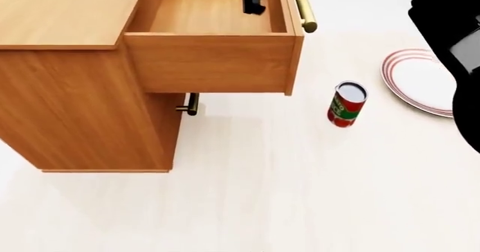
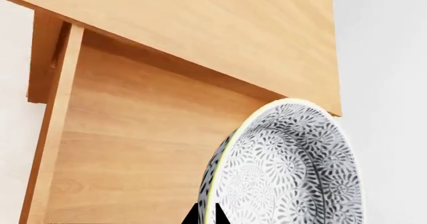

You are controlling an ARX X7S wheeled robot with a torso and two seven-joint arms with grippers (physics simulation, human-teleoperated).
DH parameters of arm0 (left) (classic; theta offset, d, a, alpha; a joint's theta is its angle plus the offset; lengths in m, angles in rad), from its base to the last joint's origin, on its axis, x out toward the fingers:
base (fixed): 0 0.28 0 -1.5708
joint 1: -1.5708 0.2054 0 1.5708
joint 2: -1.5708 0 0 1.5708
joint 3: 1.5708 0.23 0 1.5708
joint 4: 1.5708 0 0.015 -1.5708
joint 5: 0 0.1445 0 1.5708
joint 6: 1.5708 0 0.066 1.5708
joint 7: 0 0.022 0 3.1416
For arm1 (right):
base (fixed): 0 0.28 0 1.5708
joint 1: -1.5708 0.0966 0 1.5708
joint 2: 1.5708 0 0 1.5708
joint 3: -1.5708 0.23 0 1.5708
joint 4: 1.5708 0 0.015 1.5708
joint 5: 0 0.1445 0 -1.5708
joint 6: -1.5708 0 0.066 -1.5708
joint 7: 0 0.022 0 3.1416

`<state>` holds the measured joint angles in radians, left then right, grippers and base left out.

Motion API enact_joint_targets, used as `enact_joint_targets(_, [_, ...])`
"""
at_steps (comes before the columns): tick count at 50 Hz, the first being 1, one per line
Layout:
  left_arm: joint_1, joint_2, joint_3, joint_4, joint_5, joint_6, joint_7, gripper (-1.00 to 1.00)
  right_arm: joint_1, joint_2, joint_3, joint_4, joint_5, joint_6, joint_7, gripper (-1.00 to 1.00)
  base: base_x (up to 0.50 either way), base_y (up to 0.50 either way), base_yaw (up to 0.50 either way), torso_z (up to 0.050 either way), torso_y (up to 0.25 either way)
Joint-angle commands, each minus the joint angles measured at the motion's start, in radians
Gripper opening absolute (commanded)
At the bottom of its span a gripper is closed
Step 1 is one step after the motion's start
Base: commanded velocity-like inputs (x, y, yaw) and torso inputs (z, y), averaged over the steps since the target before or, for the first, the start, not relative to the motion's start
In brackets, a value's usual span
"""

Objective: Put the bowl in the top drawer of the cabinet.

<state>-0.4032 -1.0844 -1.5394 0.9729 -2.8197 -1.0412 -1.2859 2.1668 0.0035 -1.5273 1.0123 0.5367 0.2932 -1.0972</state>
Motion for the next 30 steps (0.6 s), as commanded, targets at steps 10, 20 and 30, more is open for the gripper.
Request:
enact_joint_targets(10, [0.007, 0.003, -0.012, 0.0, 0.002, -0.004, 0.004, 1.0, -0.009, 0.012, -0.013, -0.025, -0.019, 0.013, -0.01, -1.0, 0.0, 0.0, 0.0, 0.0, -0.098])
enact_joint_targets(20, [0.006, 0.015, -0.012, -0.001, 0.013, -0.007, 0.011, 1.0, -0.005, 0.001, -0.003, -0.001, -0.022, 0.009, -0.004, 1.0, 0.0, 0.0, 0.0, 0.0, -0.021])
enact_joint_targets(30, [0.016, 0.003, -0.038, -0.004, -0.017, 0.004, -0.001, 1.0, 0.002, 0.001, 0.004, 0.006, -0.021, 0.012, -0.005, 1.0, 0.0, 0.0, 0.0, 0.0, 0.0])
